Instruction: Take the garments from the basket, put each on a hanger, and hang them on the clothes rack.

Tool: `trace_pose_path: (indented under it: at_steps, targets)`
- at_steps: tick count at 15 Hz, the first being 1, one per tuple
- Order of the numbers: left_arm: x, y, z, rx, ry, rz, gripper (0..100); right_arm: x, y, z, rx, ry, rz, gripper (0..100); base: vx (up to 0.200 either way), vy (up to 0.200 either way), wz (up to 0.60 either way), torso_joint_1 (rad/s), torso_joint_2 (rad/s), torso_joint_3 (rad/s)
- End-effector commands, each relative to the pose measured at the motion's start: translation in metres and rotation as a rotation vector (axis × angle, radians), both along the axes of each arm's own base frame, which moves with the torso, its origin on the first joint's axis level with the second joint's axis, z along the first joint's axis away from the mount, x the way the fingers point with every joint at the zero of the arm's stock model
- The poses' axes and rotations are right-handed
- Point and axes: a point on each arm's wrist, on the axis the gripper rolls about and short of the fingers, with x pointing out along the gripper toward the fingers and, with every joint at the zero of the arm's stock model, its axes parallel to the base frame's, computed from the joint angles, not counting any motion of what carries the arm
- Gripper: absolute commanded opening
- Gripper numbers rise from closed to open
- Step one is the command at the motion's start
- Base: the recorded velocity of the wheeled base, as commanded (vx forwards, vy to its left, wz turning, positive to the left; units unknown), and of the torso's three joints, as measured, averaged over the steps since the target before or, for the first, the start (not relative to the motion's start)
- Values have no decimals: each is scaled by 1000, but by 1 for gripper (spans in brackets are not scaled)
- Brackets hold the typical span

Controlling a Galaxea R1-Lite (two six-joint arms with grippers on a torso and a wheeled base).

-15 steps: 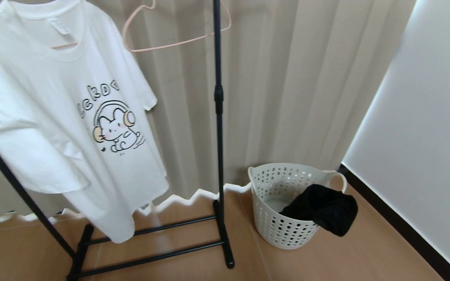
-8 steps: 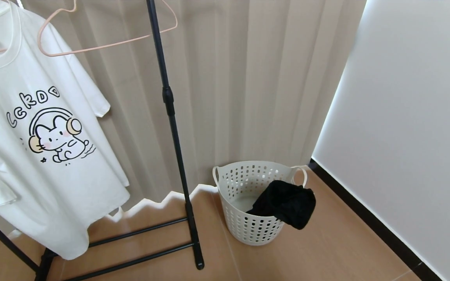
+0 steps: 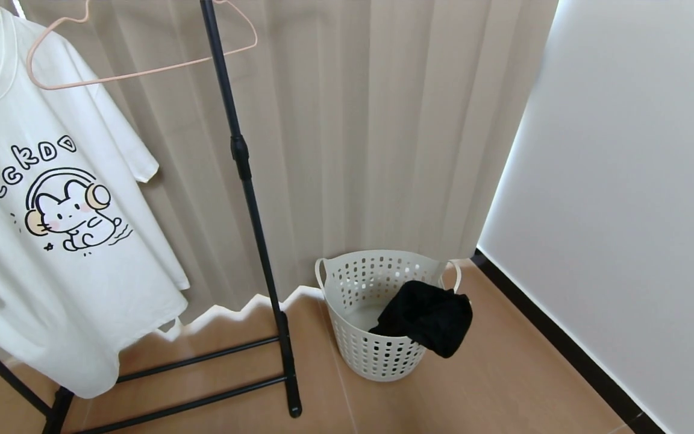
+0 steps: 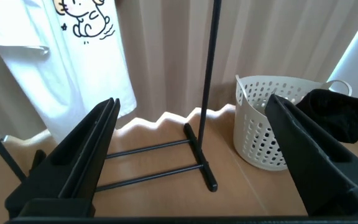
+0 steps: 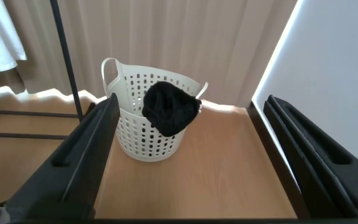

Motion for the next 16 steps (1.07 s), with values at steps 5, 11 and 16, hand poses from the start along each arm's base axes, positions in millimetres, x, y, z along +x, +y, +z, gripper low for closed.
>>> trace_pose_path:
  at_steps: [5,11,16]
  targets:
    - [0,0,0,-5,0,1,100,0,0,0,0,0,1,100,120,0,0,-1,2,1]
    - [0,0,0,-7,-3,6,100,0,0,0,0,0,1,100,67,0,0,2,1,0]
    - [0,0,0,-8,2,6,100,0,0,0,0,0,1,100,0,0,0,0,0,0]
